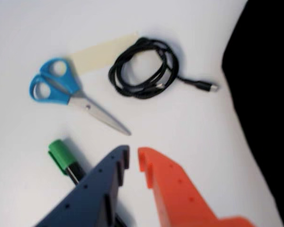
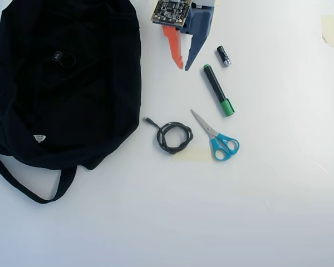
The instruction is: Put the bike light into the black bag
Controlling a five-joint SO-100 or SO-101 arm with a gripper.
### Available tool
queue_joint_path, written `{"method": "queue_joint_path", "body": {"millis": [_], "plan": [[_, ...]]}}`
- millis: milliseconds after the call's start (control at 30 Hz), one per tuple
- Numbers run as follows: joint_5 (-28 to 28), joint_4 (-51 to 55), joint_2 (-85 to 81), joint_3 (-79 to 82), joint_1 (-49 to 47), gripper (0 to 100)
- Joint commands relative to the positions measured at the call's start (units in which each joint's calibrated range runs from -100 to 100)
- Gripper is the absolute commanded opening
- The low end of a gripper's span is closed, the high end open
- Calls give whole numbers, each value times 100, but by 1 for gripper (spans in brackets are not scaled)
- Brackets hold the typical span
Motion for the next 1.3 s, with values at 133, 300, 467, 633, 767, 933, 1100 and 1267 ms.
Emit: {"method": "queue_joint_path", "body": {"millis": [133,300,467,633,767,933,1100,1267], "plan": [[36,-1972,-2567,3805,-112,2],[41,-2291,-4110,5611,-120,2],[46,-2231,-5480,6806,-195,2],[52,-1645,-5886,7004,-561,2],[46,-878,-5886,7004,-658,2],[-6,9,-5886,7004,-651,2],[-22,43,-5886,7004,-591,2],[25,9,-5886,7004,-651,2]]}}
